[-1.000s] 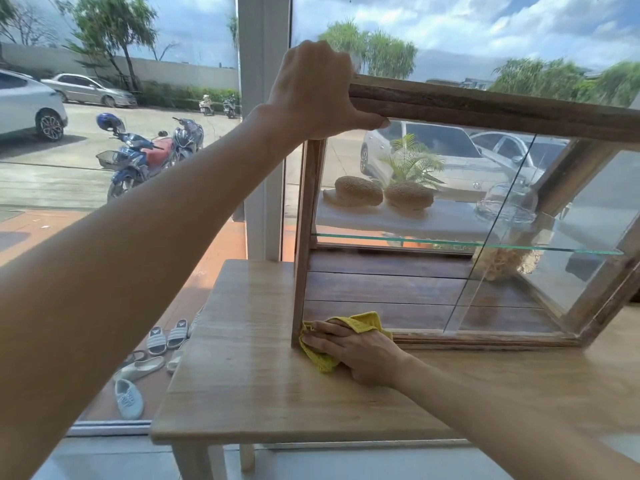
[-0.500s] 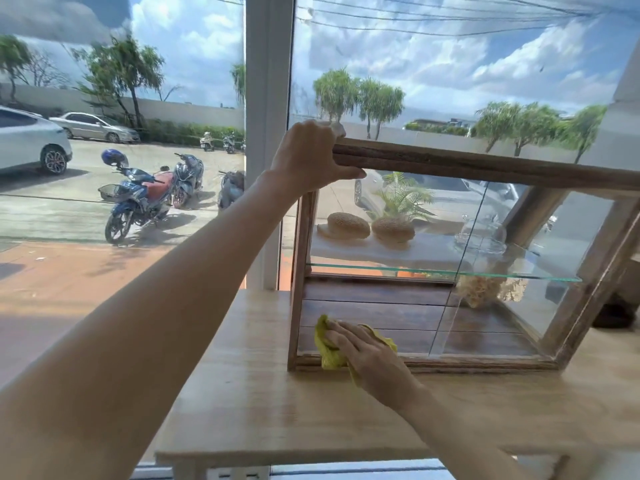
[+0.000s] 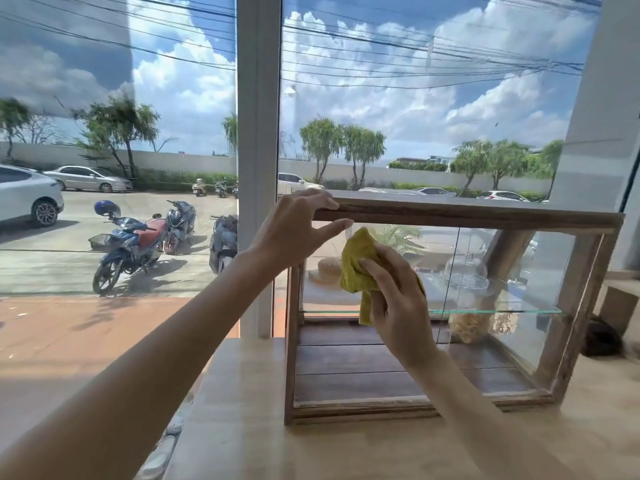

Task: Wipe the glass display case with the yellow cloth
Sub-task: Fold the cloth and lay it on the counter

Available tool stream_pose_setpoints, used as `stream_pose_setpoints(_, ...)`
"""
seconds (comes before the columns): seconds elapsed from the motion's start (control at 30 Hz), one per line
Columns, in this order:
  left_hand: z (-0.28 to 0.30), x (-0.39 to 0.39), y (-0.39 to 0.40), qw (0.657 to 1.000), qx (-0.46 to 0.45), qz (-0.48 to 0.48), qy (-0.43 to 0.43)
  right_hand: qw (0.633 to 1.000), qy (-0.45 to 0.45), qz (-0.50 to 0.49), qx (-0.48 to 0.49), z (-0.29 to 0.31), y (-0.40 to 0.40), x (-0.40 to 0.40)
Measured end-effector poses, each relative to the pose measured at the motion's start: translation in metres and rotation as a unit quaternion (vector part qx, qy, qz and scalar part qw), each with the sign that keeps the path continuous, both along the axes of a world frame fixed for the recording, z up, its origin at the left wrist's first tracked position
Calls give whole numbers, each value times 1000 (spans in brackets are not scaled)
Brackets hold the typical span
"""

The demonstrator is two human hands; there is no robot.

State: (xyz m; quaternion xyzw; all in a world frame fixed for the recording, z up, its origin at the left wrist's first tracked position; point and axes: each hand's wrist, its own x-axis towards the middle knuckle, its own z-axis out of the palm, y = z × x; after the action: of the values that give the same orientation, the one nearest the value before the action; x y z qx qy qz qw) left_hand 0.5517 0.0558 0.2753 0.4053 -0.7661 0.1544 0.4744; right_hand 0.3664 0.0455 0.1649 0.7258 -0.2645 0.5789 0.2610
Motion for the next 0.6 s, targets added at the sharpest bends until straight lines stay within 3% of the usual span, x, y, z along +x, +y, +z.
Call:
stream_pose_setpoints(0.17, -10, -10, 16, 997, 70, -33, 8, 999, 5, 29, -16, 6, 7, 9)
stream_pose_setpoints(0.37, -18, -20, 7, 968, 167, -94, 161, 1000, 6, 2, 3, -1, 8, 10)
stream_pose_setpoints(0.6, -23, -28, -9, 934, 229, -181, 206, 989, -65, 10, 130, -7, 28, 4)
